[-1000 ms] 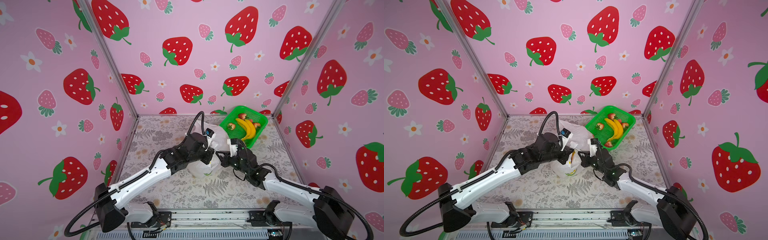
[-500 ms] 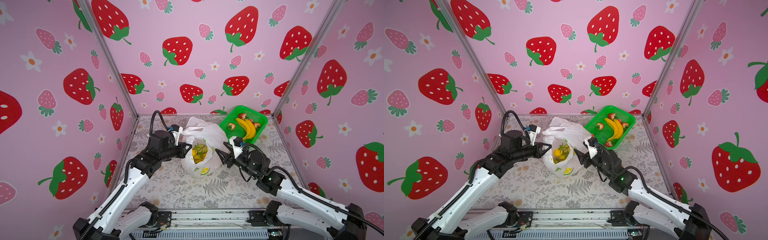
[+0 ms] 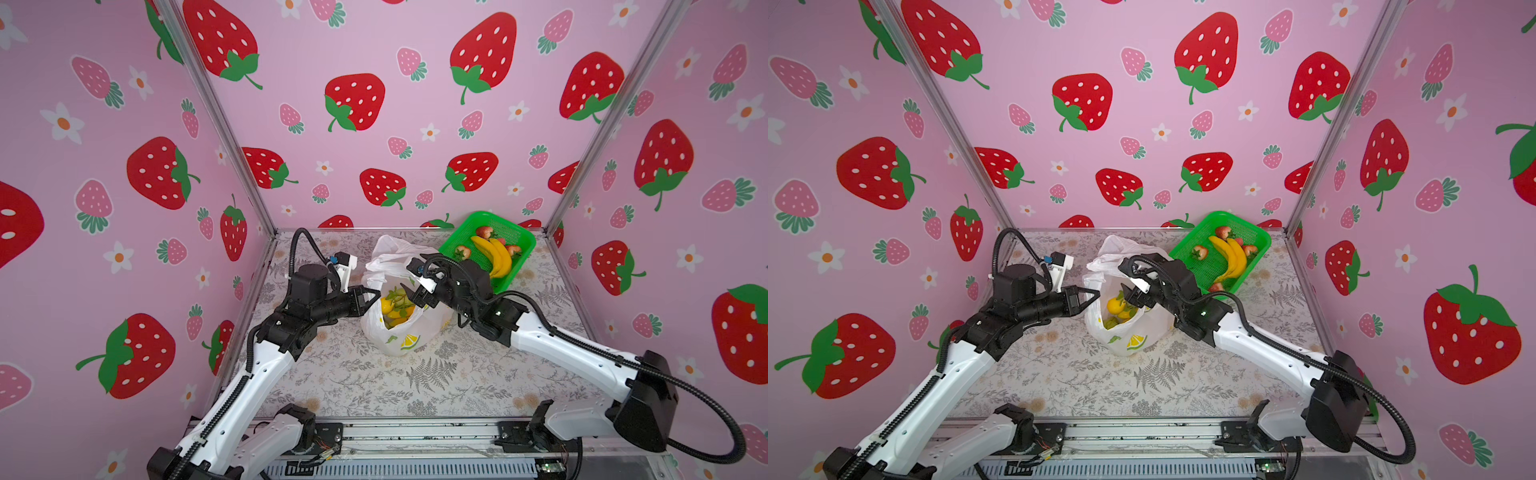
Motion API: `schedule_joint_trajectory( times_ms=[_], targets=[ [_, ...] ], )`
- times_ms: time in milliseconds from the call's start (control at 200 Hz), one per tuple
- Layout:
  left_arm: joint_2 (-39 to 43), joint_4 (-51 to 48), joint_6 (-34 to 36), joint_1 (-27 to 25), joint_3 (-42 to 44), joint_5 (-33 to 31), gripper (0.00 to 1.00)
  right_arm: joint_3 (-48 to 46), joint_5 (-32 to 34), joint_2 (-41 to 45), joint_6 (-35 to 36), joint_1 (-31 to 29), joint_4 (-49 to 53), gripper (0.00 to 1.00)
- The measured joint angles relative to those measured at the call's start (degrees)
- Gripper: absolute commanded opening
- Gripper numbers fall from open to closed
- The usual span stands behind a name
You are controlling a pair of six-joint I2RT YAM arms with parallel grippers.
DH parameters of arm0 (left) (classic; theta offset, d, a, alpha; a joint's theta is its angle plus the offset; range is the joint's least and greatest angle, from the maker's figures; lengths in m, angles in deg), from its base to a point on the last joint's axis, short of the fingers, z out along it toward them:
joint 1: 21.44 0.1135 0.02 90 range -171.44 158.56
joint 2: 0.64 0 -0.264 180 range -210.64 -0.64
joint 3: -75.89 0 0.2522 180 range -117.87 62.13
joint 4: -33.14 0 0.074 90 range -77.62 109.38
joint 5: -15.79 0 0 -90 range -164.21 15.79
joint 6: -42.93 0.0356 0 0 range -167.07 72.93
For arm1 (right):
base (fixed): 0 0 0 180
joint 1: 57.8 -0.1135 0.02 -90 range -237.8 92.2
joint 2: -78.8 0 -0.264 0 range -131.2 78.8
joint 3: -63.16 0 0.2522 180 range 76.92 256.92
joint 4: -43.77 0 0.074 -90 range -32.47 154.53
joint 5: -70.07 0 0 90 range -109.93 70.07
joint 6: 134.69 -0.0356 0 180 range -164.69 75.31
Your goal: Place the fake fruits into the plastic bag and tie a complex knot
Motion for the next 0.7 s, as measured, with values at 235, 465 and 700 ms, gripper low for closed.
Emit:
schedule_joint_trajectory(
  times_ms=[235,465,700],
  targets=[
    [0.9,0.8,-1.8,1.1,1.2,0.8,0.0,6.7,2.4,-8.9,6.8,0.0,-0.5,0.93],
    [1.9,1.5,-3.5,2.2,2.6,0.9,0.0,10.8,2.7,-15.7,8.8,-0.1,-3.4,0.53],
    [1.6,1.5,-5.0,4.2,2.6,0.9,0.0,10.0,1.4,-13.0,0.0,1.4,-5.2,0.06]
  ],
)
